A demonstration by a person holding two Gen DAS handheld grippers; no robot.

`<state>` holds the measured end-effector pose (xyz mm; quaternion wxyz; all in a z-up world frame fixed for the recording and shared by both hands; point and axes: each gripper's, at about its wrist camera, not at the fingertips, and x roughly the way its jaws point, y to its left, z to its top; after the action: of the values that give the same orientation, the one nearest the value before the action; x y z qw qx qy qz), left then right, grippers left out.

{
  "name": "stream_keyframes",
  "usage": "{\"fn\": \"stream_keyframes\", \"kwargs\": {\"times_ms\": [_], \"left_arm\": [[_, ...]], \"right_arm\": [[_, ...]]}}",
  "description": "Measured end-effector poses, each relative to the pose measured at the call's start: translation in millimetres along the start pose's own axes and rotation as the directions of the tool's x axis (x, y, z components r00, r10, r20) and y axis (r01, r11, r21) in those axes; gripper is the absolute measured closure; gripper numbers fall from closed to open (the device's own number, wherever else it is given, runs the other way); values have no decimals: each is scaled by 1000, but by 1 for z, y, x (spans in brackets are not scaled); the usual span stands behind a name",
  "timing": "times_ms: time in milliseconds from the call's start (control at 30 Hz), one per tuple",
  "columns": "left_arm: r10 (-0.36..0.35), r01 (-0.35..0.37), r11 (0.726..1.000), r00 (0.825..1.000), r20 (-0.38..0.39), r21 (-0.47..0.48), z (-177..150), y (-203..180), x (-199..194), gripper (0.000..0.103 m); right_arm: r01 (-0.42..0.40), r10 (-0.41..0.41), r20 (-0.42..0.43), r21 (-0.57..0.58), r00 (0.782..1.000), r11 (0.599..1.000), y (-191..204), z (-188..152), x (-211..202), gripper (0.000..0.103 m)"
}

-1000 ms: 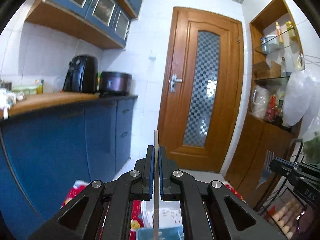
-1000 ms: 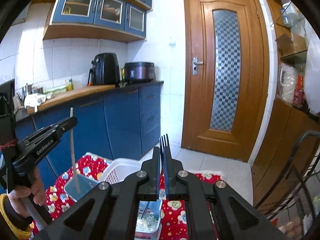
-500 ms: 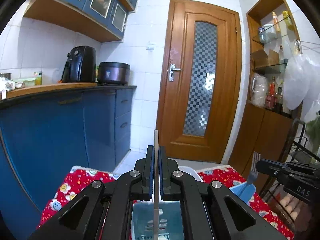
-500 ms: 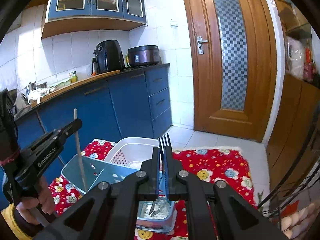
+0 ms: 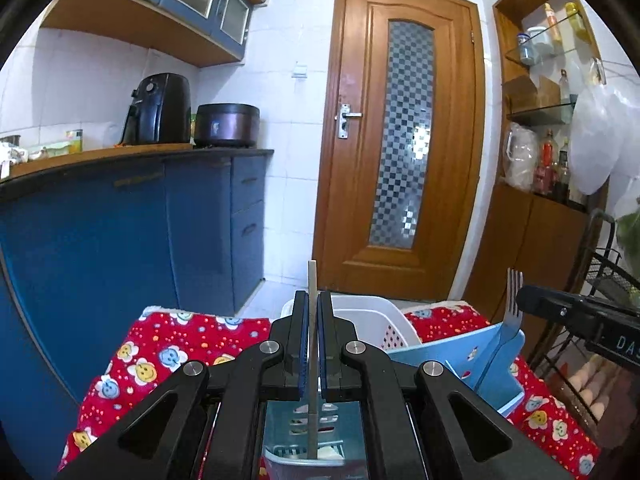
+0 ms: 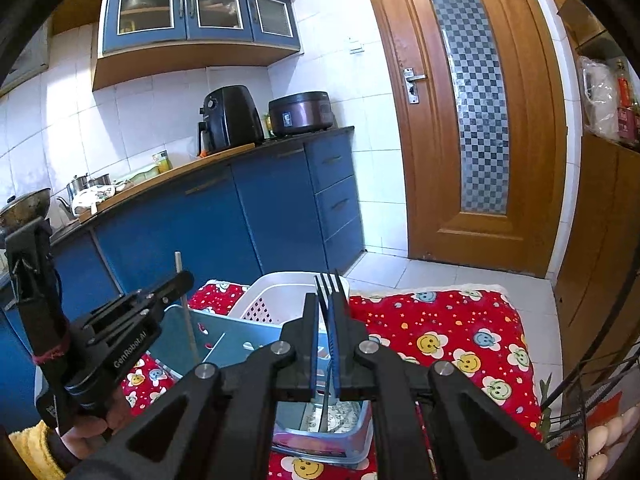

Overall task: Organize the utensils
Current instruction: 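Lower the chopstick into the holder and open the left tool while the right tool drops the fork in, then move both tools back down to the utensil pile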

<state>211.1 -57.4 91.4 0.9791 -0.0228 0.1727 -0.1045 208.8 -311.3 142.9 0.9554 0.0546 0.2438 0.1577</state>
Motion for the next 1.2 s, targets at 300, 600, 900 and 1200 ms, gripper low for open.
{"fn": "stream_keyframes", "kwargs": {"times_ms": [300, 600, 900, 1200], "left_arm": [[1, -1, 1000, 1000, -19, 5, -4, -1, 0, 99], [-22, 21, 1000, 998, -60, -17, 1, 4, -5, 90], [-22, 22, 1000, 998, -59, -3, 7, 7, -31, 69], [-17, 19, 1000, 995, -94, 16, 9, 14, -70, 68]], "right_arm": [[-19, 19, -1, 15, 1000, 1000, -1, -1, -3, 91], [-27, 26, 37, 32, 999, 999, 3, 5, -20, 66], [-14, 12, 37, 42, 999, 999, 13, 8, -41, 65], [5, -6, 2, 74, 1000, 997, 22, -4, -68, 65]]}}
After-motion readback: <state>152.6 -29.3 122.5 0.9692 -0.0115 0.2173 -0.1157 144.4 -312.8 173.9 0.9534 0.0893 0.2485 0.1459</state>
